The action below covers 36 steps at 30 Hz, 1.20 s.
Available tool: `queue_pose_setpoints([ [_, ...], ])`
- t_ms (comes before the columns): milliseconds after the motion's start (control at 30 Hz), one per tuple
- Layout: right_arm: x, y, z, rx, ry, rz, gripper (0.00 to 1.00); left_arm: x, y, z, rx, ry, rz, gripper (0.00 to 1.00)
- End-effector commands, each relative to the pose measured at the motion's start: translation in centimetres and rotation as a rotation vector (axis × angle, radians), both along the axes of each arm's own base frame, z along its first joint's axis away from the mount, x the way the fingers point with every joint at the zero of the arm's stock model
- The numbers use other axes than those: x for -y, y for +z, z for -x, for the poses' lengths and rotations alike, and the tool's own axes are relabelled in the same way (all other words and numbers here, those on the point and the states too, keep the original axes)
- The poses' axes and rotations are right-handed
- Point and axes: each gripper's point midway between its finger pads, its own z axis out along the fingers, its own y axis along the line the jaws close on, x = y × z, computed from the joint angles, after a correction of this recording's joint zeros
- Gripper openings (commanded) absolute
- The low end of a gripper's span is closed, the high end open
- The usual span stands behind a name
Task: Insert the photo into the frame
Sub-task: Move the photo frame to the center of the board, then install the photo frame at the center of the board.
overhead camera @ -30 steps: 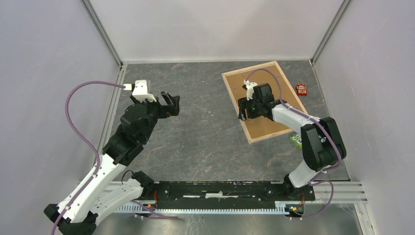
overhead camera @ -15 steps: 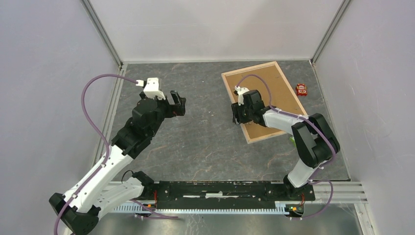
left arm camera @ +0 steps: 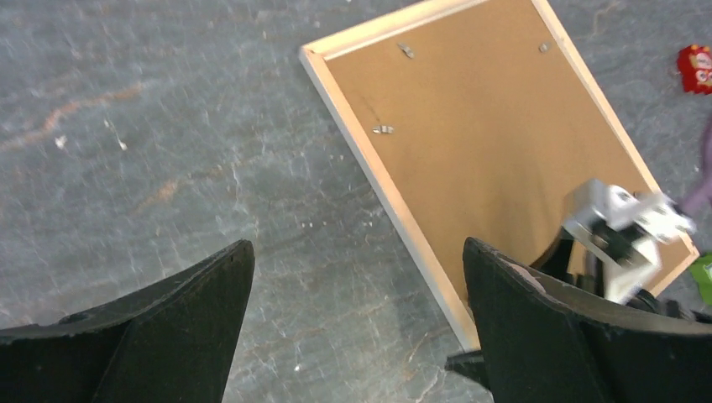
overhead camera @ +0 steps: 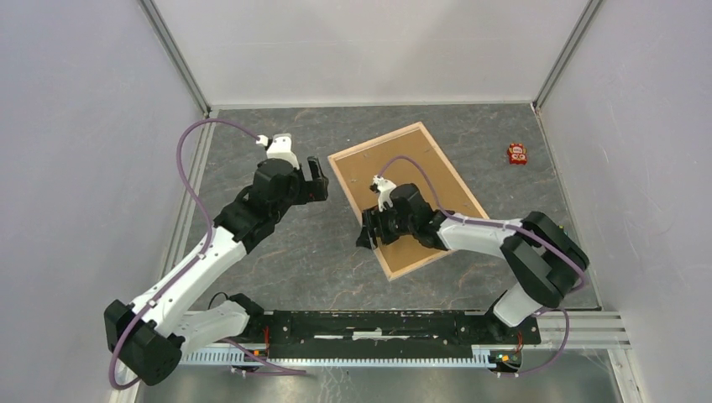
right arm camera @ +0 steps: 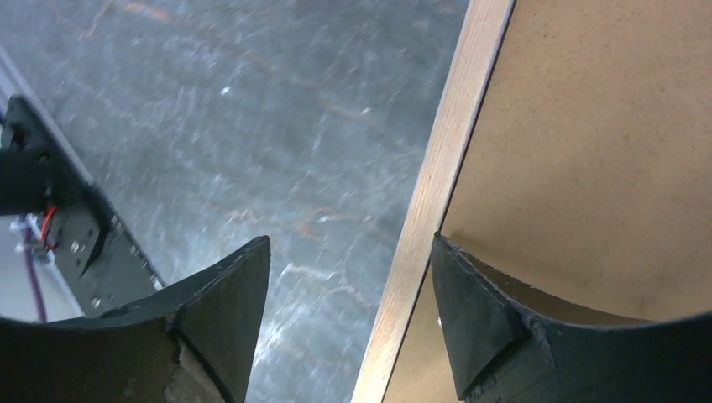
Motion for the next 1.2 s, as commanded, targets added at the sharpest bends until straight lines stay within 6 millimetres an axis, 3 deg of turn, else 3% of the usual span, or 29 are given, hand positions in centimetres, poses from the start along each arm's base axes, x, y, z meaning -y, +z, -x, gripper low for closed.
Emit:
queue_pose_setpoints([
  [0,1.5,4.0,0.9,0.048,-0.041,-0.002,0.81,1.1,-1.7,-0.1,-0.143,0.032,0.164,1.0],
  [67,4.7,4.9,0.1,0.108,-0.163,0.095,0.88,2.2,-3.9,-0.3,-0.254,0.026,0.261,0.99],
  [167,10.0,5.3,-0.2,0.132,-0.436,0.154,0.92,5.6,-7.4,-0.3,-0.468,-0.021,0.409,0.85],
  [300,13.6,5.6,0.7,0.121,-0.655,0.033,0.79,10.6,-12.3,0.0,-0.772,-0.049,0.52,0.64],
  [400,15.6,5.0,0.9,0.118,-0.768,-0.031,0.69,13.1,-15.0,0.6,-0.887,-0.016,0.54,0.59],
  [467,16.7,3.9,1.2,0.102,-0.791,-0.022,0.67,13.3,-16.2,0.9,-0.891,0.026,0.516,0.59],
  [600,18.4,2.1,1.6,0.079,-0.808,0.02,0.62,11.7,-18.1,0.7,-0.862,0.13,0.467,0.56],
  [767,19.6,1.5,1.6,0.085,-0.842,0.026,0.57,11.9,-20.1,0.1,-0.884,0.157,0.454,0.54],
  [1167,19.2,-0.5,1.7,0.024,-0.835,-0.006,0.49,10.6,-22.5,0.1,-0.874,0.214,0.393,0.37],
])
